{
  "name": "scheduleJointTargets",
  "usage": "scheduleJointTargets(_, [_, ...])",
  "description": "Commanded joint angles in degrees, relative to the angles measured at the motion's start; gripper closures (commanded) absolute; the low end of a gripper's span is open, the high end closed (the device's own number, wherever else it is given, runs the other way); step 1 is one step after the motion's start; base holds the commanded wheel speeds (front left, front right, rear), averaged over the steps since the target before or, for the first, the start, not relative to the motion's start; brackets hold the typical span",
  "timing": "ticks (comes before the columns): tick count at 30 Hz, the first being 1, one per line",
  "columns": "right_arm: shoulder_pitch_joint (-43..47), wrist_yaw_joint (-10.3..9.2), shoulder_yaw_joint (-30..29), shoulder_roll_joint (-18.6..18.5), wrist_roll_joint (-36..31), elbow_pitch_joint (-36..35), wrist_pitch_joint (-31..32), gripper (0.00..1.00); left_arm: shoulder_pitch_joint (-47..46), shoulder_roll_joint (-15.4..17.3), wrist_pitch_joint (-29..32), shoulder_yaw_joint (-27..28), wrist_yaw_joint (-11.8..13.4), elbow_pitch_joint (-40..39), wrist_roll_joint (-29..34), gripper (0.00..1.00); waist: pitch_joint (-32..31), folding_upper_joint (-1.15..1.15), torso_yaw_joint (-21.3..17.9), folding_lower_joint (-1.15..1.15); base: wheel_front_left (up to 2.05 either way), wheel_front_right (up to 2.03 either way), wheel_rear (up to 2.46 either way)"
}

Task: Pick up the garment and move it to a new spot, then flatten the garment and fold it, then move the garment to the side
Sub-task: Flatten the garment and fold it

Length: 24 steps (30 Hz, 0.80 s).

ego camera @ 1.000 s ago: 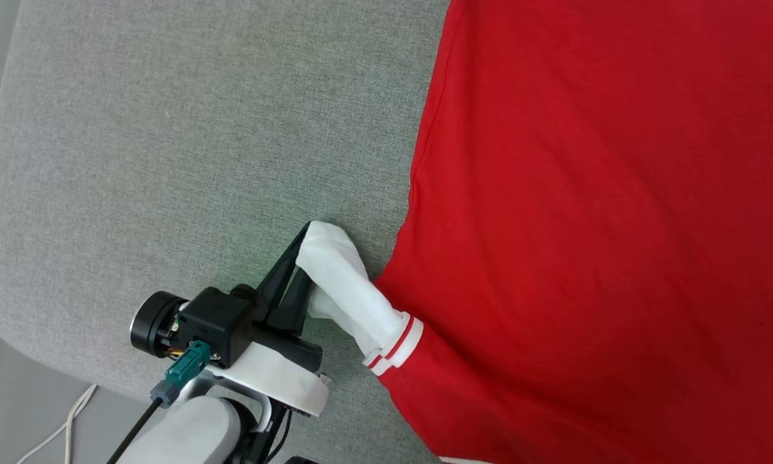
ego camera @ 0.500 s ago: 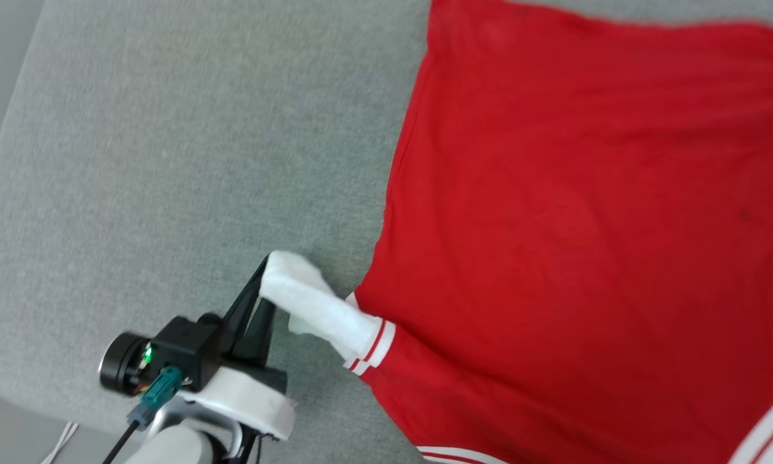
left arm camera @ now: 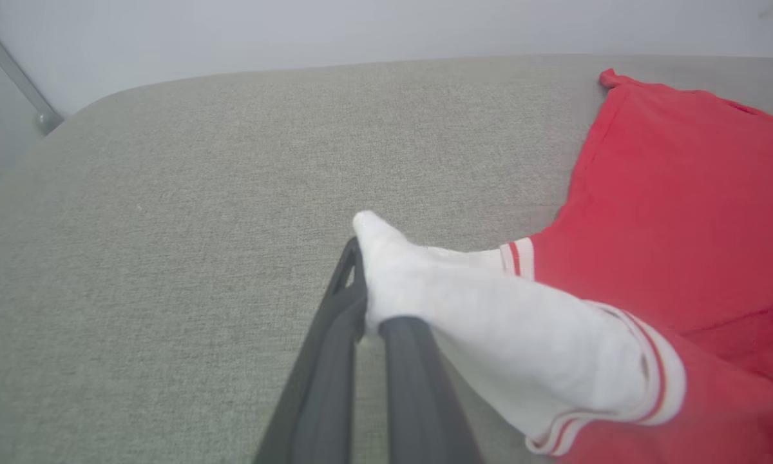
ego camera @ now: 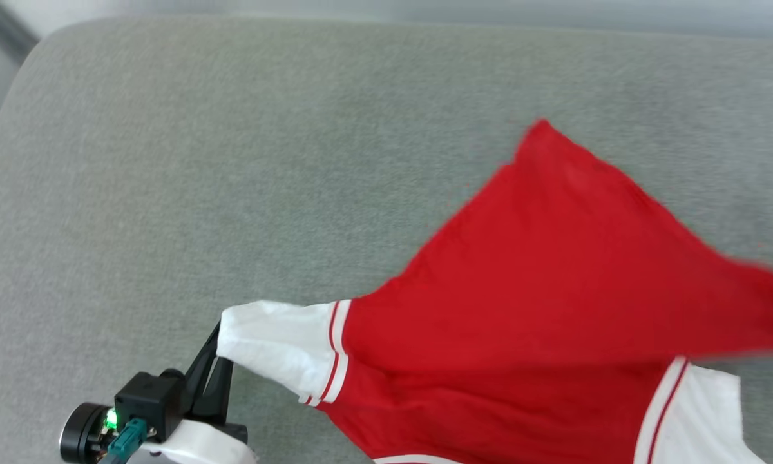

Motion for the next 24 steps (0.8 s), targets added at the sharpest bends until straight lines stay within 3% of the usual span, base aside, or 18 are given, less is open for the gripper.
scheduleJointTargets(1, [4.35,-0.02,-1.05,-0.43,0.67,-0.42,-0.45,1.00,0.85,0.26,-0.13,0.26,0.37,-0.07,-0.14,1.00,-1.80,0.00,-1.87,0.01,0.00,0.00,0.00])
scheduleJointTargets(4, [14.66,-0.02,-5.08,0.44,1.36,-0.40,-2.19,1.00,1.65,0.72,0.00,0.21,0.62,-0.29,-0.17,1.00,-2.21,0.00,-2.48,0.01,0.00,0.00,0.00])
scheduleJointTargets(9, [29.33,-0.02,-9.88,5.30,0.51,-0.14,-3.77,1.00,1.52,1.27,0.39,0.07,0.72,-0.39,-0.03,1.00,-1.92,0.00,-2.75,0.01,0.00,0.00,0.00])
scheduleJointTargets(14, [35.03,-0.02,-12.51,10.13,-1.90,-2.06,-5.50,1.00,1.35,1.32,0.53,-0.02,0.78,-0.01,-0.22,1.00,-1.83,0.00,-2.81,0.01,0.00,0.00,0.00])
scheduleJointTargets(15, [34.78,-0.02,-13.21,10.95,-2.55,-2.47,-6.20,0.65,1.32,1.28,0.53,0.00,0.88,0.05,-0.21,1.00,-1.93,0.00,-2.91,0.01,0.00,0.00,0.00])
scheduleJointTargets(16, [34.28,-0.02,-13.94,11.67,-3.11,-3.00,-6.84,0.00,1.33,1.23,0.54,-0.04,0.88,0.06,-0.24,1.00,-2.05,0.00,-2.97,0.01,0.00,0.00,0.00])
scheduleJointTargets(24, [24.97,-0.02,-19.97,11.49,-4.53,-9.77,-8.03,0.00,1.23,1.40,0.87,-0.46,1.11,-0.29,0.13,1.00,-2.84,0.00,-2.75,0.01,0.00,0.00,0.00])
